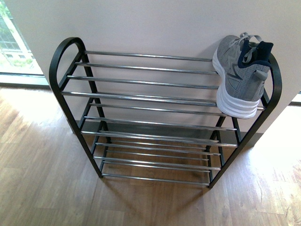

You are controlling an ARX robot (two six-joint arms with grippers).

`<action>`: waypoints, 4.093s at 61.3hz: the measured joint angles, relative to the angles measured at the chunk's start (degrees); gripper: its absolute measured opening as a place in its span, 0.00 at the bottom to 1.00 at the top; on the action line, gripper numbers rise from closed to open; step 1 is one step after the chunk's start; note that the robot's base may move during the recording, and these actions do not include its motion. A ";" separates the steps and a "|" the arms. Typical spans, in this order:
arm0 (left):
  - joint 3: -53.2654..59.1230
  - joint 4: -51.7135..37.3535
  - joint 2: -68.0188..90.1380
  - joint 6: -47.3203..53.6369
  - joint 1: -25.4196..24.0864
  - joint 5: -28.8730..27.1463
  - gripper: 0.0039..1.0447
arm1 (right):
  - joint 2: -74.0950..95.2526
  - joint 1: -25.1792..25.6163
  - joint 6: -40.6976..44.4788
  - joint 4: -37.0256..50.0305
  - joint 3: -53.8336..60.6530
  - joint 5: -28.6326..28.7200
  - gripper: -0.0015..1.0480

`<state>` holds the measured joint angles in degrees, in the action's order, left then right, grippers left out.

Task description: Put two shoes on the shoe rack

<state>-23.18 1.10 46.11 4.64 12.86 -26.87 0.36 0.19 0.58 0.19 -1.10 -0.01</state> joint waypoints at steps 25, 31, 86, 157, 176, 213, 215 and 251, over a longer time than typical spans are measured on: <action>-17.64 1.40 25.03 -46.23 8.83 11.15 0.02 | -0.02 -0.04 -0.02 0.00 0.00 0.00 0.91; -29.94 4.94 39.71 -47.34 12.50 18.95 0.02 | -0.02 -0.04 0.00 0.00 0.00 0.00 0.91; -76.46 21.46 83.95 -41.94 18.47 34.23 0.02 | -0.04 -0.07 0.00 0.00 0.00 0.00 0.91; -98.47 28.30 97.77 -43.85 19.96 39.01 0.51 | -0.04 -0.07 0.00 0.00 0.00 0.00 0.91; -84.52 27.12 81.66 -44.24 18.23 41.07 0.92 | -0.04 -0.07 0.00 0.00 0.00 0.00 0.91; -20.72 -42.93 38.64 -8.72 6.03 8.48 0.51 | -0.04 -0.07 0.00 0.00 0.00 0.00 0.91; -17.68 -44.96 37.42 -7.91 5.29 9.20 0.45 | -0.04 -0.07 0.00 0.00 0.00 0.00 0.91; 12.11 -49.27 13.42 -5.25 -5.90 20.11 0.01 | -0.04 -0.07 0.00 0.00 0.00 0.00 0.91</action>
<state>-11.07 -48.16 59.53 -0.60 6.96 -6.76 0.32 0.12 0.58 0.19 -1.10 -0.01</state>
